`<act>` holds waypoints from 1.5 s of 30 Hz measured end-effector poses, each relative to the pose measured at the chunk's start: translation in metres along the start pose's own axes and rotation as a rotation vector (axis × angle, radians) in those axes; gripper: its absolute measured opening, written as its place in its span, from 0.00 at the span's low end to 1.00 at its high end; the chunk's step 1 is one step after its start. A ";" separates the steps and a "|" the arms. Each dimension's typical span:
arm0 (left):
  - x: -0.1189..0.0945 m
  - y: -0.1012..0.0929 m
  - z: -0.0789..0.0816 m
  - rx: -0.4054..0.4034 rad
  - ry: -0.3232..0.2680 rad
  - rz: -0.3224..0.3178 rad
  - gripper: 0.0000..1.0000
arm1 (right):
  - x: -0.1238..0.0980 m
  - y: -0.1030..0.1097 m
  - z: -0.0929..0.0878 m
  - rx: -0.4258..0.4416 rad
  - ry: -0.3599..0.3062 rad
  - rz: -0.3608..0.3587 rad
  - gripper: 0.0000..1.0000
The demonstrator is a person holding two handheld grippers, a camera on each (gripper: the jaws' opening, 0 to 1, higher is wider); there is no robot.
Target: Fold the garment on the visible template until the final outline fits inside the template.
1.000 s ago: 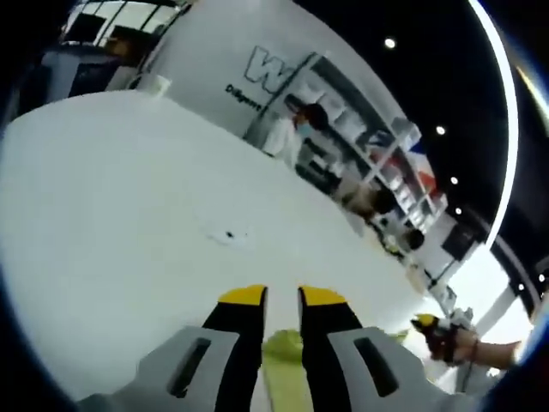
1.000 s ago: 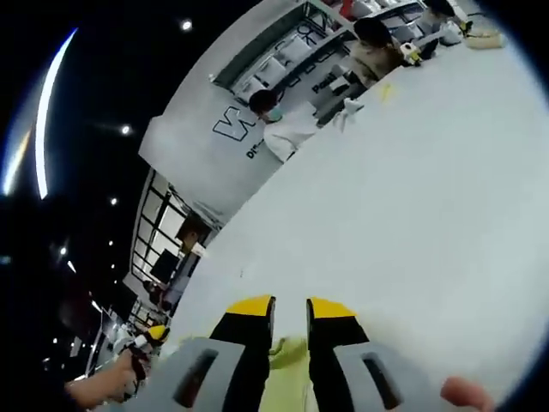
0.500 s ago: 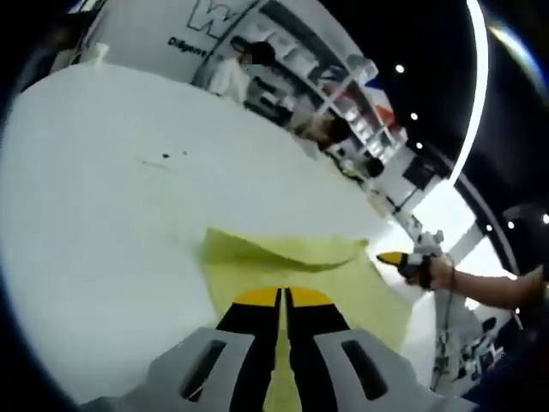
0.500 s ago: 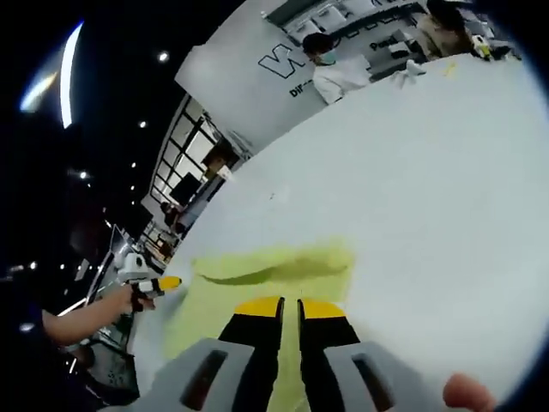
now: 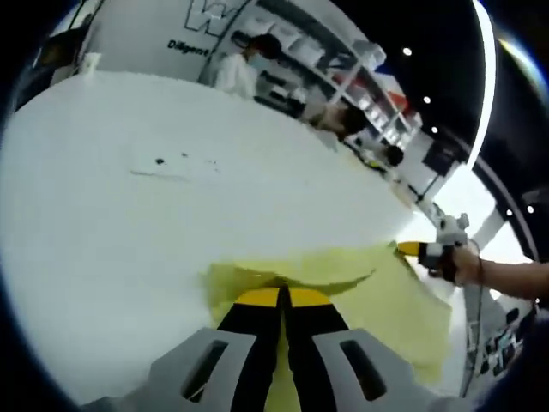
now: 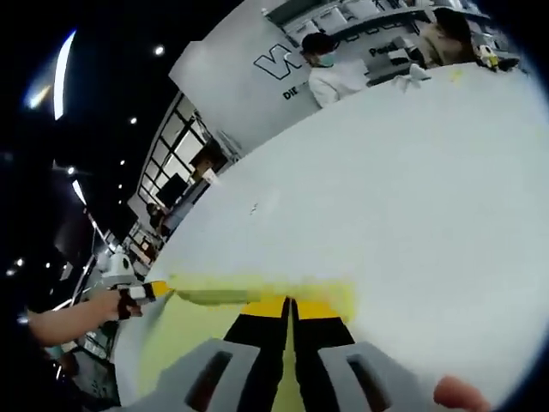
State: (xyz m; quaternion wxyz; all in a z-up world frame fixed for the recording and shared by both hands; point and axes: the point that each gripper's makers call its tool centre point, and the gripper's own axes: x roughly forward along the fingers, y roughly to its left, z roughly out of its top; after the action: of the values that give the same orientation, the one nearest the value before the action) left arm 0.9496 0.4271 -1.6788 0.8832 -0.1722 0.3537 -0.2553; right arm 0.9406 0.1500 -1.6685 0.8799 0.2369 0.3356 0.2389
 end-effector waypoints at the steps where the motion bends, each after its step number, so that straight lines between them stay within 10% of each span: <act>1: 0.002 0.002 0.003 0.013 -0.018 0.017 0.01 | 0.003 -0.004 0.009 0.019 -0.035 -0.008 0.01; 6: -0.007 0.013 0.038 -0.002 -0.189 0.097 0.01 | -0.008 -0.011 0.031 0.067 -0.152 -0.025 0.01; 13: -0.025 0.013 0.038 0.040 -0.211 0.050 0.07 | -0.034 -0.022 0.032 0.054 -0.151 0.015 0.00; 23: -0.064 -0.021 -0.003 0.087 -0.192 -0.044 0.27 | -0.081 -0.006 0.010 0.047 -0.196 0.110 0.09; 33: -0.129 -0.041 -0.047 0.035 -0.224 -0.070 0.39 | -0.142 0.033 -0.080 -0.206 -0.008 0.177 0.22; 45: -0.167 -0.037 -0.088 0.106 -0.191 -0.029 0.50 | -0.158 0.033 -0.110 -0.315 0.065 0.134 0.24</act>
State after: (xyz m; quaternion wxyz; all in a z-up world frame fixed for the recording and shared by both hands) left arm 0.7710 0.4822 -1.6323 0.9170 -0.1540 0.2513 -0.2689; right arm 0.7498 0.1120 -1.6473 0.8769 0.1098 0.3058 0.3542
